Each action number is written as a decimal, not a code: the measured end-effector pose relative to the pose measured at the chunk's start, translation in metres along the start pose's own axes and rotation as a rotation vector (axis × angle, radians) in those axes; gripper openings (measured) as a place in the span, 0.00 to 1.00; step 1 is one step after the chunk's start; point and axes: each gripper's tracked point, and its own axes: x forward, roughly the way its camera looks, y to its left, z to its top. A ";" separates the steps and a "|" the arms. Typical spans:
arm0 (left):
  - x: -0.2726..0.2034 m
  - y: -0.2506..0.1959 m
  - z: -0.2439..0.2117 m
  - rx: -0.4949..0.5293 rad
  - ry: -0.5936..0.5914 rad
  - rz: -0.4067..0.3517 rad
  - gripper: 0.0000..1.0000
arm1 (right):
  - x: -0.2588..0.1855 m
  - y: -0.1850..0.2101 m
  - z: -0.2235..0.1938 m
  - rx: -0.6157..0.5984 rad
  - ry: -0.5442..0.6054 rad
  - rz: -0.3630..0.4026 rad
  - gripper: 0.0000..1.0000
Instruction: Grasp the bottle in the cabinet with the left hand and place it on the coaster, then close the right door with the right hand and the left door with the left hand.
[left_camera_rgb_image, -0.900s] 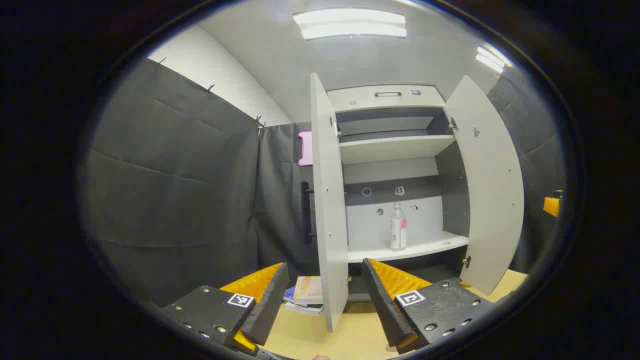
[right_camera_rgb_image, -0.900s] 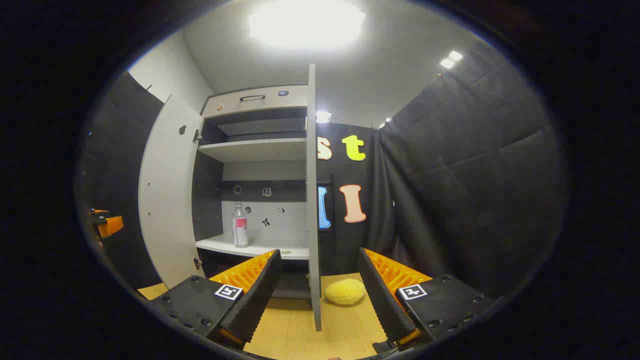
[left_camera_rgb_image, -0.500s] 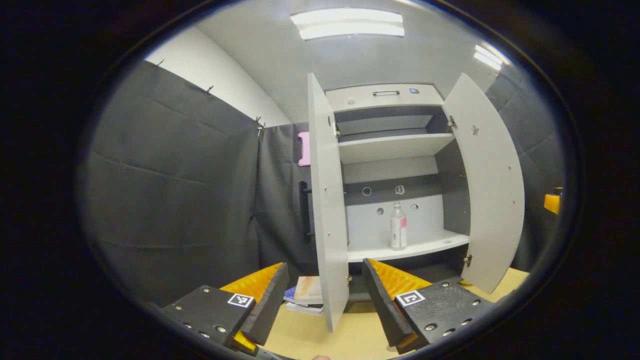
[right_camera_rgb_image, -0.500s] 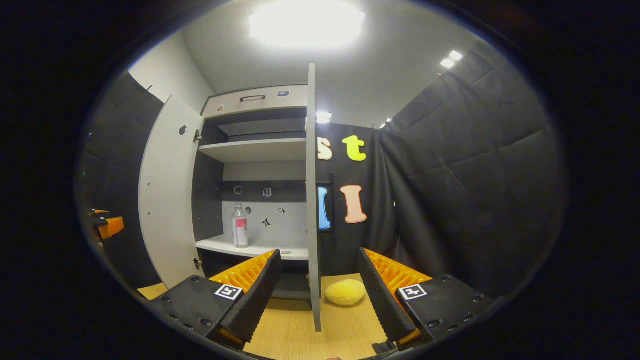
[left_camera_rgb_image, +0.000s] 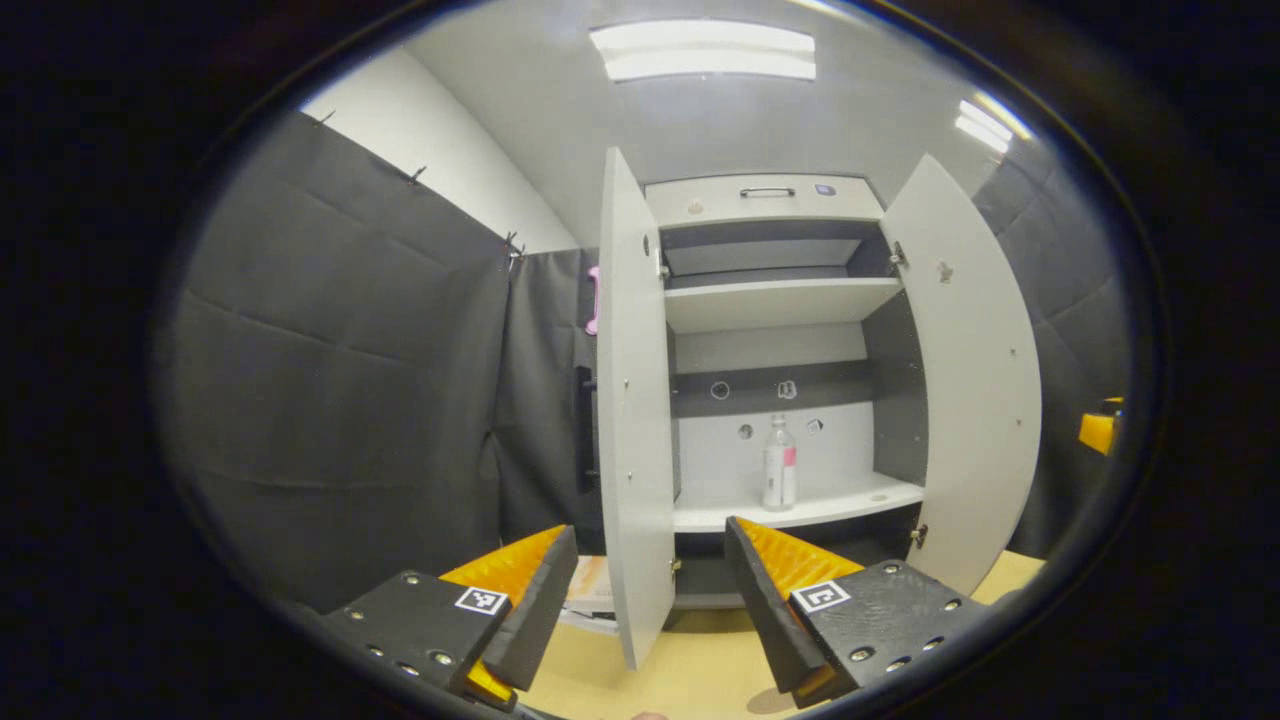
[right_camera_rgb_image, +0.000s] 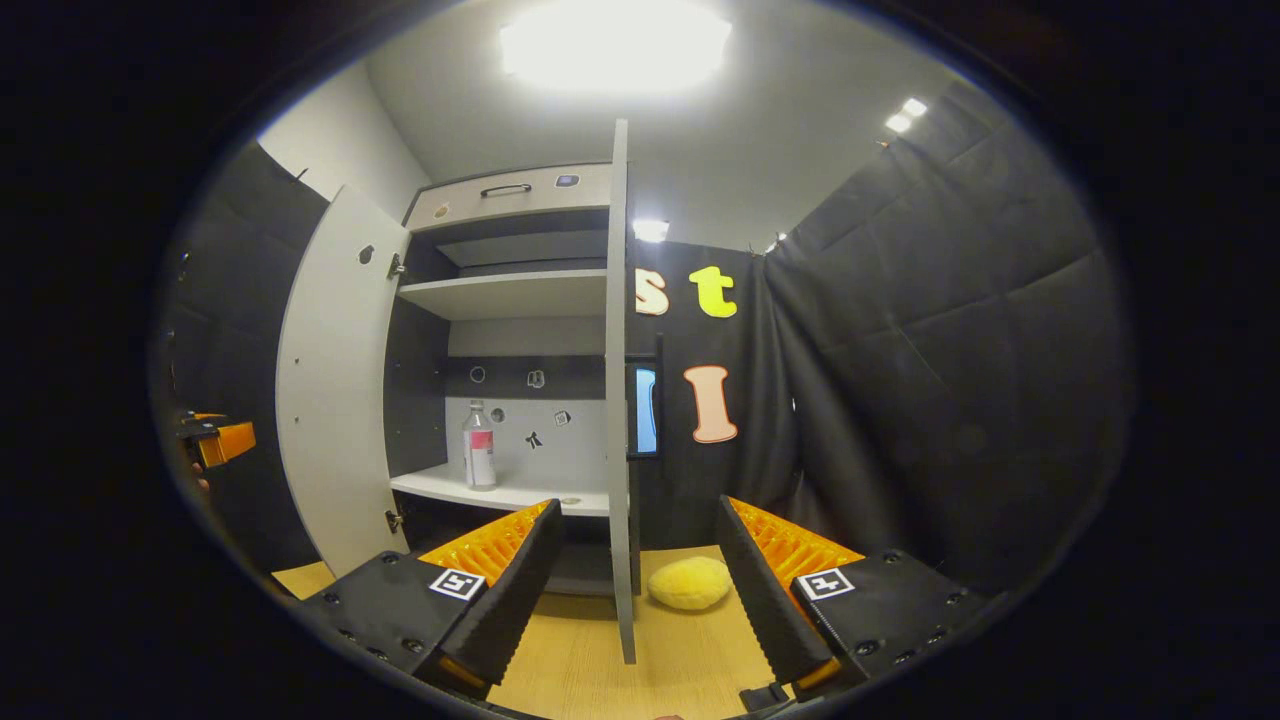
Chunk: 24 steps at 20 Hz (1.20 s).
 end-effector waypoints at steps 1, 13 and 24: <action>0.000 -0.004 0.003 0.001 -0.006 -0.005 0.87 | 0.000 -0.002 -0.002 0.001 0.000 0.004 0.97; 0.043 -0.088 0.030 -0.004 -0.048 -0.133 0.87 | -0.002 -0.026 -0.020 0.045 0.005 0.055 0.98; 0.139 -0.145 0.025 -0.036 -0.050 -0.267 0.87 | 0.008 -0.037 -0.019 0.010 -0.004 -0.017 0.96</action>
